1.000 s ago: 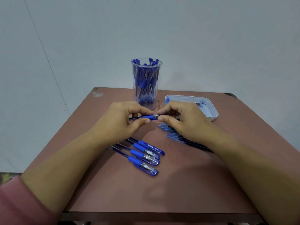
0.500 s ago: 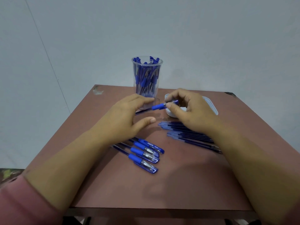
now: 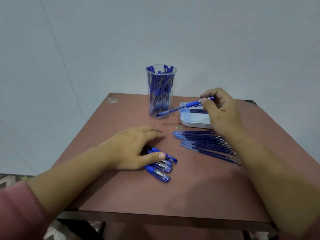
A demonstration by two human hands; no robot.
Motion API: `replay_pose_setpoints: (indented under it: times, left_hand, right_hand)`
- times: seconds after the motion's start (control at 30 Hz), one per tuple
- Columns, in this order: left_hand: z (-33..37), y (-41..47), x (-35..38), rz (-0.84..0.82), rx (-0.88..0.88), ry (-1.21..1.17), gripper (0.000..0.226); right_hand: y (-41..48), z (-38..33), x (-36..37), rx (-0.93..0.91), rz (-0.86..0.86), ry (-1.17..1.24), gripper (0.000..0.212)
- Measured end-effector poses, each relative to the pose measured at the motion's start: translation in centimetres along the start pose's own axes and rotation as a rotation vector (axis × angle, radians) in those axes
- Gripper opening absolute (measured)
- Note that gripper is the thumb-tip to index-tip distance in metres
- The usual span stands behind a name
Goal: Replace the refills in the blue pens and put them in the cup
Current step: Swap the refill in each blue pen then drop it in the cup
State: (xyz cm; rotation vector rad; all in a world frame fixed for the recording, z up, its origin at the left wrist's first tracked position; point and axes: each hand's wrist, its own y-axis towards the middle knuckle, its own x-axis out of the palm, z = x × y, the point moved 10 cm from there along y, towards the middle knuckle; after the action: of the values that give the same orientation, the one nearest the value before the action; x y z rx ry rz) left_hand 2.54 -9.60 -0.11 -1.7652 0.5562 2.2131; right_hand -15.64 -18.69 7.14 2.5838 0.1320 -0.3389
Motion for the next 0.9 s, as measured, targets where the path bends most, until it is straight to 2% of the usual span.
replay_pose_setpoints:
  times: [0.2, 0.43, 0.57, 0.67, 0.9]
  left_hand:
    - [-0.3, -0.4, 0.6, 0.048, -0.036, -0.069, 0.082]
    - [-0.3, -0.5, 0.6, 0.059, -0.042, -0.065, 0.075]
    - [-0.3, -0.5, 0.5, 0.06, -0.043, -0.066, 0.073]
    - [-0.4, -0.5, 0.5, 0.06, -0.046, -0.069, 0.074]
    - [-0.7, -0.4, 0.6, 0.067, -0.05, -0.102, 0.081]
  right_hand:
    - [0.2, -0.9, 1.5, -0.04, -0.057, -0.009, 0.013]
    - [3.5, -6.0, -1.5, -0.245, 0.2, 0.075, 0.009]
    - [5.5, -7.4, -2.4, -0.303, 0.328, 0.101, 0.025]
    - [7.0, -7.2, -0.7, -0.301, 0.251, -0.014, 0.027]
    - [8.9, -6.9, 5.2, -0.303, -0.018, -0.241, 0.012]
